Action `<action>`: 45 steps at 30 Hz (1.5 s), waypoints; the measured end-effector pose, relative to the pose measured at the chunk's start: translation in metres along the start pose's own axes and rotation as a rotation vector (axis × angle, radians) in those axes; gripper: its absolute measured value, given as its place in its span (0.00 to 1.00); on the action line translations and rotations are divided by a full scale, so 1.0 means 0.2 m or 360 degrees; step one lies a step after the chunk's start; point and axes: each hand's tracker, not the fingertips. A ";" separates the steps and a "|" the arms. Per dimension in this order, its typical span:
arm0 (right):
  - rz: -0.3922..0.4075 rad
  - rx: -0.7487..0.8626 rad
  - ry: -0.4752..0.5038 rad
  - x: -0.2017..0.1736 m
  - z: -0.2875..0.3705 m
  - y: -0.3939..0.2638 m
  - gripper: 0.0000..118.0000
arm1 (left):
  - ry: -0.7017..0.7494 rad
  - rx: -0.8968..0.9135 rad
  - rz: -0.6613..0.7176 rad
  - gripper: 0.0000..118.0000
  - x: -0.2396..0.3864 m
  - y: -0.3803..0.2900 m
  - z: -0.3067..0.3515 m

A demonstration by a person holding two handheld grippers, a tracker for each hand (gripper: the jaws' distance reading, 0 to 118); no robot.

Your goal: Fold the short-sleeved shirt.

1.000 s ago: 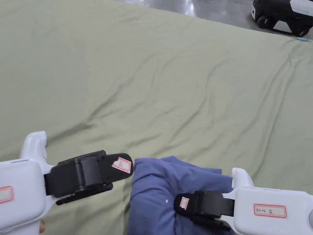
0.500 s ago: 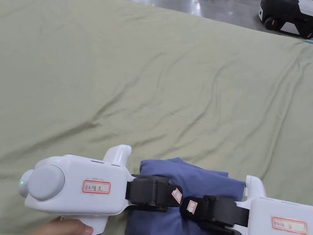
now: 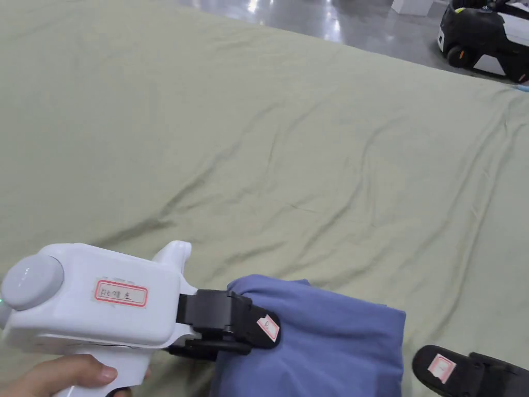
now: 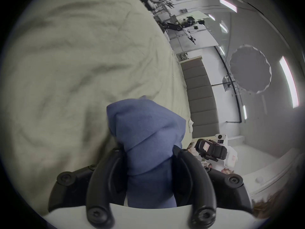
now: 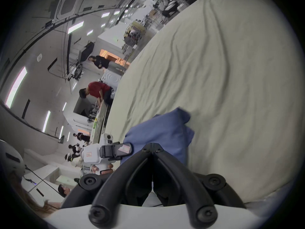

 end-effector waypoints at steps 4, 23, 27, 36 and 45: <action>0.0016 0.0079 -0.0102 -0.07 0.03 0.00 0.02 | 0.0018 0.0023 0.0012 0.43 -0.08 0.07 0.22; 0.0124 -0.0320 -0.0103 -0.59 -0.65 -0.12 0.02 | 0.1175 0.0287 -0.0236 0.43 -0.32 0.53 1.75; 0.0183 -0.0388 -0.0160 -0.65 -0.76 -0.10 0.02 | 0.1382 0.0339 -0.0137 0.43 -0.40 0.62 1.97; 0.0207 -0.0495 -0.0253 -0.68 -0.92 -0.10 0.02 | 0.1537 0.0362 0.0074 0.68 -0.76 0.71 2.08; 0.0269 -0.0592 -0.0197 -0.66 -0.92 -0.08 0.02 | 0.1751 0.1008 0.0094 0.83 -0.47 0.32 2.27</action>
